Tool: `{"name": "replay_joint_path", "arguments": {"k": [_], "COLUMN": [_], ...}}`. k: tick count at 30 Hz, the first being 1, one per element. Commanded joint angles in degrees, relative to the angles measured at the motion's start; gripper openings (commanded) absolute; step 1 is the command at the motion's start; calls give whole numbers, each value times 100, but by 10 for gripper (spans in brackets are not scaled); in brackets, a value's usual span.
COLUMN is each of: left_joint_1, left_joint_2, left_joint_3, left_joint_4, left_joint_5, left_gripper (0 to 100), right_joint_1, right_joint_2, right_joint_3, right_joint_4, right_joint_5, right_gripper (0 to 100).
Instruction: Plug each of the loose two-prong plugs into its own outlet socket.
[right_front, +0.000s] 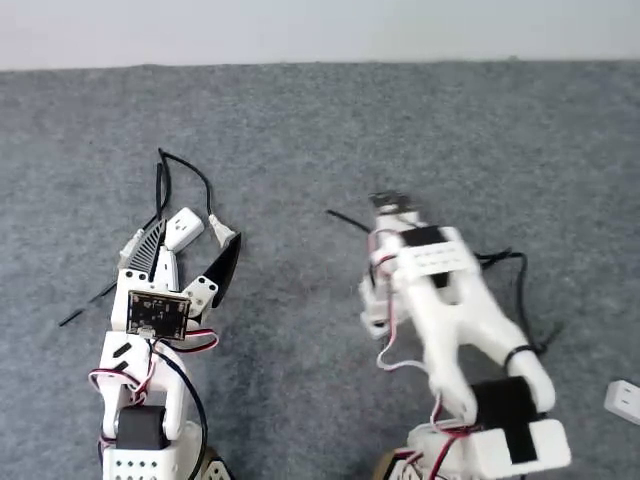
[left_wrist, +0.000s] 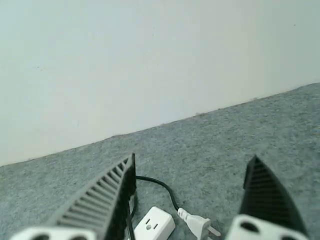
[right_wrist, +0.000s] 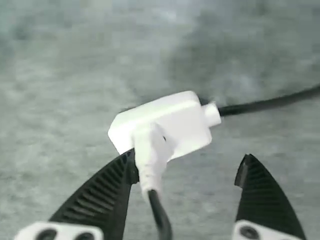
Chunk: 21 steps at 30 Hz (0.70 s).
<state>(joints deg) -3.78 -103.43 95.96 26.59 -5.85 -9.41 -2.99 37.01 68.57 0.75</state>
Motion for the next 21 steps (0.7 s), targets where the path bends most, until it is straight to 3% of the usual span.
{"name": "replay_joint_path", "arguments": {"k": [1,9,16,21], "left_joint_1": [44,44,44,53], "left_joint_2": [-97,-97,-97,-97], "left_joint_3": [-48,-31,-31,-22], "left_joint_4": [-185,-185,-185,-185], "left_joint_5": [-35,-35,-35,-35], "left_gripper": [332,332,332,332], "right_joint_1": [989,3090,5429,6299], "right_joint_2": [233,242,242,242], "right_joint_3": [-62,-563,-598,-580], "right_joint_4": [75,-101,-1455,-1666], "right_joint_5": [448,1442,2242,2690], "right_gripper": [292,292,292,292]}}
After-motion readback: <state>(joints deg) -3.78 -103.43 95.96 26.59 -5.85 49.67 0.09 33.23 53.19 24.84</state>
